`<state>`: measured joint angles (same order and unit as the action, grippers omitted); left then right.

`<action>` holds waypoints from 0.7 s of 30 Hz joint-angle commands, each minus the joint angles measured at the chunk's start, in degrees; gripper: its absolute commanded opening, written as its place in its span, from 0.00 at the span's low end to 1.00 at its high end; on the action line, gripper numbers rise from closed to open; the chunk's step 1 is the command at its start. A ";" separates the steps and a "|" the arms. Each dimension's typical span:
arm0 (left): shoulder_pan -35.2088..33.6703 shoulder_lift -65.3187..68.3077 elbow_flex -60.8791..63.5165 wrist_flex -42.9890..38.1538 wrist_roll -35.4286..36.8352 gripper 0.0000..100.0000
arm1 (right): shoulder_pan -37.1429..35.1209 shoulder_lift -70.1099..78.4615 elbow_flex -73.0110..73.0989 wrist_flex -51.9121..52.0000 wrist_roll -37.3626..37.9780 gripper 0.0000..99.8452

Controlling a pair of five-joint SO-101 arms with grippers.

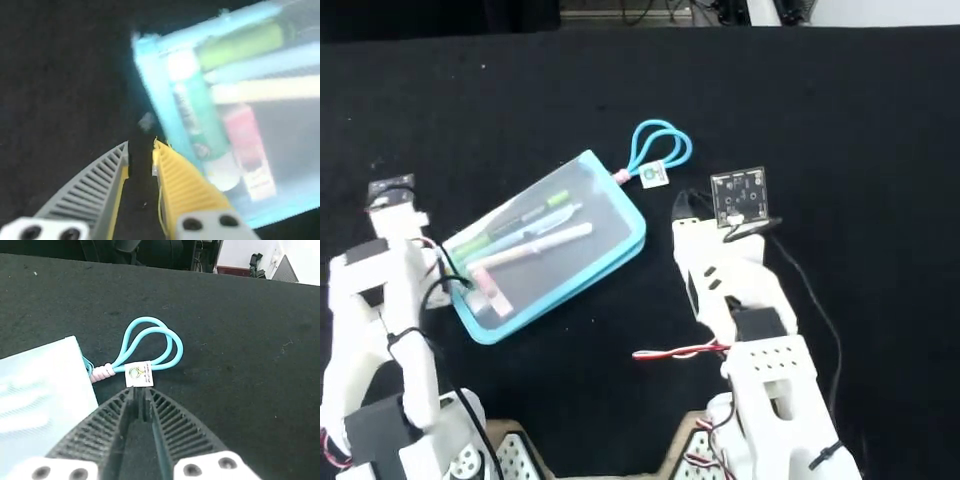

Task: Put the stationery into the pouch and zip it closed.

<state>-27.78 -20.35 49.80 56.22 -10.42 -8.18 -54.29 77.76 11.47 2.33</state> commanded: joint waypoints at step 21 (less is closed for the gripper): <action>21.85 -2.02 0.75 -31.21 5.98 0.09 | 0.79 0.13 -1.27 -1.58 0.00 0.02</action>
<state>-6.24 -20.35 51.47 26.42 -4.88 -8.18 -54.29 77.76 11.47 2.33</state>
